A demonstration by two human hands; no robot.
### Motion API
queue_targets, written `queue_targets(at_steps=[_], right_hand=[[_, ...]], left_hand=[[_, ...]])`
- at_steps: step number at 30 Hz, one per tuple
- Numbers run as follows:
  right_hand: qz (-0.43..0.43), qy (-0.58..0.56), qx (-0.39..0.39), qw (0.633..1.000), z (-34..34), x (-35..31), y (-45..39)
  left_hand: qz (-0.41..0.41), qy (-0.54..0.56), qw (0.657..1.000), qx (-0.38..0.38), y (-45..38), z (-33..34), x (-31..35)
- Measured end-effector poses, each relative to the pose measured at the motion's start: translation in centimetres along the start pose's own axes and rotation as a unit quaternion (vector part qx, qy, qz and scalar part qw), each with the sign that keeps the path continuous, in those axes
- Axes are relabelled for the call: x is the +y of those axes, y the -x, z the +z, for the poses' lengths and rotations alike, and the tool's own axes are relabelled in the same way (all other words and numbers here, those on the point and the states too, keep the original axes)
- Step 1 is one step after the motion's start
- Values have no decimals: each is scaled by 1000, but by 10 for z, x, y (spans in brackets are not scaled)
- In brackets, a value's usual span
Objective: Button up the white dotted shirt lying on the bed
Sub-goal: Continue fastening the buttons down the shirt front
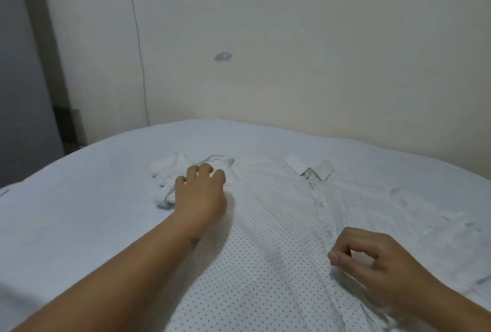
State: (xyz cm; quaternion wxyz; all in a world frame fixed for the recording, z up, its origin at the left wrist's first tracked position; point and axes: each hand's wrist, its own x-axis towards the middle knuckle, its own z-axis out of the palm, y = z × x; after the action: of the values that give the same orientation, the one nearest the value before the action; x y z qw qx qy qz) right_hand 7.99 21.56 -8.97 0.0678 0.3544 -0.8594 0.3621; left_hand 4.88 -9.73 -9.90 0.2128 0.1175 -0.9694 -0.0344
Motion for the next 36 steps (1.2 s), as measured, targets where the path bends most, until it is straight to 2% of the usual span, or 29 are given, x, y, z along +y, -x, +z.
queue_targets(at_steps=[2,4,7,9,11,14,16,18,20,22,23,24,26,28,30,32,33,36], right_hand=[[-10,-5,-28,1000,13,-11,-15],[-10,-9,-59,998,25,-20,-28],[-9,-13,-95,995,42,-34,-46],[-6,-16,-107,994,52,-44,-56],[4,-25,-105,994,61,-52,-64],[43,-68,-98,992,71,-60,-75],[84,-118,-84,986,76,-64,-82],[133,-181,-63,972,81,-67,-88],[182,-250,-41,950,84,-67,-94],[237,-341,-10,910,87,-65,-101],[261,-391,7,883,89,-63,-105],[277,-438,23,855,90,-61,-109],[292,-501,61,812,90,-58,-115],[295,-531,112,787,88,-55,-116],[287,-533,151,782,84,-51,-112],[271,-512,163,799,80,-47,-106],[257,-507,164,806,78,-45,-104],[241,-516,172,804,76,-41,-98]], left_hand=[[-55,-27,998,-3,0,1,-27],[-91,-1,996,-13,2,6,-49],[-114,135,982,-68,-1,8,-76],[-126,228,965,-41,-1,7,-86],[-153,315,937,3,-4,4,-93],[-225,455,860,50,-9,-9,-96],[-214,507,826,119,-7,-19,-93],[-93,489,844,198,1,-27,-85],[107,406,879,228,11,-33,-75],[313,273,888,196,22,-35,-65],[396,199,879,175,28,-34,-61],[458,139,864,153,33,-30,-58],[509,105,850,88,43,-24,-57],[496,145,856,34,51,-20,-60],[399,222,890,2,55,-20,-63],[244,279,928,27,50,-21,-67],[193,279,940,49,44,-20,-72],[148,225,961,61,19,-13,-84]])
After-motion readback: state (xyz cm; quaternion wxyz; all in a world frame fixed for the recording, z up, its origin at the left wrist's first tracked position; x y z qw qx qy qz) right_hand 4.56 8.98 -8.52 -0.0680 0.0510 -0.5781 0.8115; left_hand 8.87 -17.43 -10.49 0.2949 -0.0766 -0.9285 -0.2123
